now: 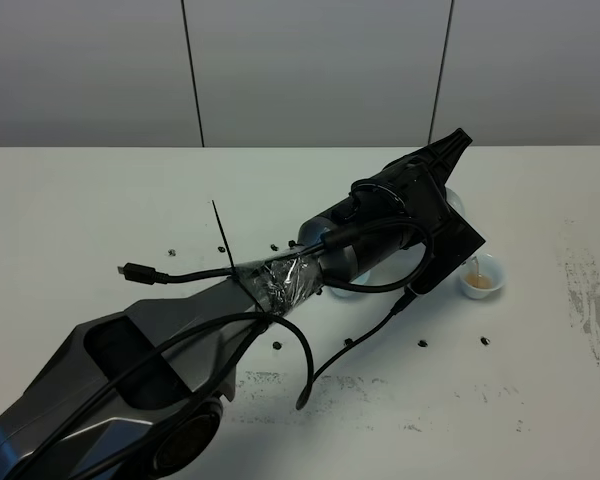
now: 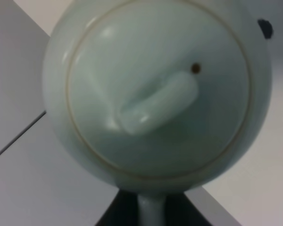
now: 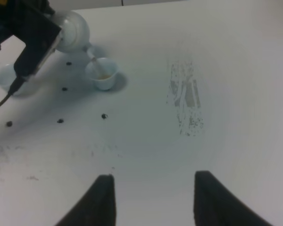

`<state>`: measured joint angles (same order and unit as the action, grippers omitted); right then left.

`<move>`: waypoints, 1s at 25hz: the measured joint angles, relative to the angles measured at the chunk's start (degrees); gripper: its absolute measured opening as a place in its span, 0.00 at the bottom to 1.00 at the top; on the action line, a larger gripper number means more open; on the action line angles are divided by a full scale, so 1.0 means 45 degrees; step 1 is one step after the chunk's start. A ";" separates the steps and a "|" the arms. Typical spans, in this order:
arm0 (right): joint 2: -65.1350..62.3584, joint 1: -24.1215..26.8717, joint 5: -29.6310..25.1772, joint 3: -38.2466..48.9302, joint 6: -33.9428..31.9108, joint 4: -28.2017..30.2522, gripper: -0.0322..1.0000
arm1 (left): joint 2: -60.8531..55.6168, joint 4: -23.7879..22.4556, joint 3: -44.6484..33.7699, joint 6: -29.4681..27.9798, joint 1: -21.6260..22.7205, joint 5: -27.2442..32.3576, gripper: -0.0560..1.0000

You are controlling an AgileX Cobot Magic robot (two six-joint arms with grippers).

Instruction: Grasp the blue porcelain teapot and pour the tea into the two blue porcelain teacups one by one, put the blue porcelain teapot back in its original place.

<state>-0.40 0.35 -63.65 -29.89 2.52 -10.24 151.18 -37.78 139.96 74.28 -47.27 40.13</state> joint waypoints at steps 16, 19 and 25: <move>0.0000 0.0000 0.0000 0.0000 0.0000 0.0000 0.39 | 0.0000 -0.0797 0.0000 0.0000 -0.0154 -0.0303 0.13; 0.0000 0.0000 0.0000 0.0000 0.0000 0.0000 0.39 | 0.0000 -0.0985 0.0000 0.0000 -0.0154 -0.0303 0.13; 0.0000 0.0000 0.0000 0.0000 0.0000 0.0000 0.39 | 0.0000 -0.1365 0.0000 0.0000 -0.0154 -0.0303 0.13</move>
<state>-0.40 0.35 -63.65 -29.89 2.52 -10.24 151.18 -43.93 139.96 74.28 -47.96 38.77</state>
